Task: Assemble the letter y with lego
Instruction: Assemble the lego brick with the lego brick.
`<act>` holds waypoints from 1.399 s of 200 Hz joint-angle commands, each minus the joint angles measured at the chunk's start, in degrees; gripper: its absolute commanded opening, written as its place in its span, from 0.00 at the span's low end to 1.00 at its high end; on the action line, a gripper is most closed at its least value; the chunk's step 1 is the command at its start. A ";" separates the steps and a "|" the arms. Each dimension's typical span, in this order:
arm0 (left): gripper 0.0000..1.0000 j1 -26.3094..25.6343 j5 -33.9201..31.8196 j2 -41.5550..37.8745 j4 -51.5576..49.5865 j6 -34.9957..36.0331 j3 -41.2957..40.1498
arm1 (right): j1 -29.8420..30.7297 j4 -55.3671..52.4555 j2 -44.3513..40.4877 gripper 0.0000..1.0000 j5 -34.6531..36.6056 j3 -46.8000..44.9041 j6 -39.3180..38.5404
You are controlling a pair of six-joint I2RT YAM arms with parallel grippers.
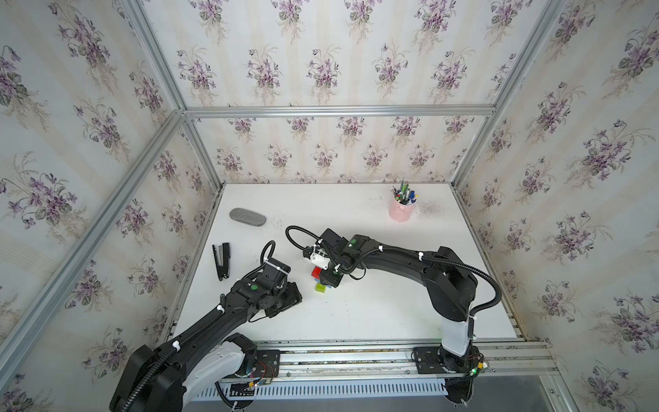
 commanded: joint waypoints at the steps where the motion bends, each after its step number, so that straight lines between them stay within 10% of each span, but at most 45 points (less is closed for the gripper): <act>1: 0.72 0.16 1.08 0.16 0.53 -1.14 -0.09 | 0.65 -1.05 0.91 0.34 0.35 0.46 -3.38; 280: 0.72 1.57 1.53 0.62 0.55 -0.21 -1.78 | 3.13 -4.06 7.33 0.34 4.92 3.39 -9.14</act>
